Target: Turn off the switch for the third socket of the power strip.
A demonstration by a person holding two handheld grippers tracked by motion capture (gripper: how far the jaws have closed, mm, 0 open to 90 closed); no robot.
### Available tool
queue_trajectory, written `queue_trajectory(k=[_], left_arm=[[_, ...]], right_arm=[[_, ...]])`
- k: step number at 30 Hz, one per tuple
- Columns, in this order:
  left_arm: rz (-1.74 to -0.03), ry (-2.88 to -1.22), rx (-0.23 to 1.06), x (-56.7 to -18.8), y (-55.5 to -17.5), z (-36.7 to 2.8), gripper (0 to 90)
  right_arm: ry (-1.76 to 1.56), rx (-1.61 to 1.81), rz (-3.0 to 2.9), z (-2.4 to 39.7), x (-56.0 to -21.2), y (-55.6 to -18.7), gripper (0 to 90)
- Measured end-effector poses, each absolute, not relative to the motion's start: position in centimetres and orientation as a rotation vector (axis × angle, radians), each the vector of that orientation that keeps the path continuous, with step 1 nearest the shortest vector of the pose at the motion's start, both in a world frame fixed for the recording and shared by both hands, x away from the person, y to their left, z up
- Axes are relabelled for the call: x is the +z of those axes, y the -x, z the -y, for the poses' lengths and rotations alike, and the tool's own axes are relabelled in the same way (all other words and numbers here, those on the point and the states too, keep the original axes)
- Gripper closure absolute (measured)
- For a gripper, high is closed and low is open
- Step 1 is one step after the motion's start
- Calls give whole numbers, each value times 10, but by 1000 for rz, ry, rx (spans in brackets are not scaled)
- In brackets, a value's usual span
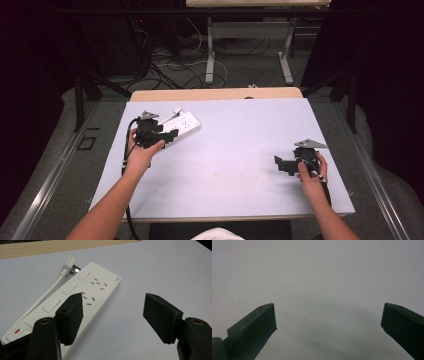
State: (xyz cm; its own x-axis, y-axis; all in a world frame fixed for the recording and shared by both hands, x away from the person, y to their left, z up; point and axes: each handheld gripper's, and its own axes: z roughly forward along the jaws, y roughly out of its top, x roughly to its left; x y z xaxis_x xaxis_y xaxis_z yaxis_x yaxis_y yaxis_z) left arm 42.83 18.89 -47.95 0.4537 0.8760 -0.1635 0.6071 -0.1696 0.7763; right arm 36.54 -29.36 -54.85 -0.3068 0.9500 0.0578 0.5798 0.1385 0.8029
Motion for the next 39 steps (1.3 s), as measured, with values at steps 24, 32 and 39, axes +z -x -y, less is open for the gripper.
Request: queue_trajectory(k=[24, 32, 39], left_arm=[[-1285, -1848, 358, -459, -466, -177, 353], [-1280, -1856, 370, -450, -479, -173, 336], [-1293, -1841, 378, -448, -485, -169, 340]], right_arm=[[-1471, 1033, -1944, 295, -550, -368, 0], [-1475, 1030, -1947, 296, -551, -368, 0], [-1475, 1034, -1949, 295, -551, -368, 0]])
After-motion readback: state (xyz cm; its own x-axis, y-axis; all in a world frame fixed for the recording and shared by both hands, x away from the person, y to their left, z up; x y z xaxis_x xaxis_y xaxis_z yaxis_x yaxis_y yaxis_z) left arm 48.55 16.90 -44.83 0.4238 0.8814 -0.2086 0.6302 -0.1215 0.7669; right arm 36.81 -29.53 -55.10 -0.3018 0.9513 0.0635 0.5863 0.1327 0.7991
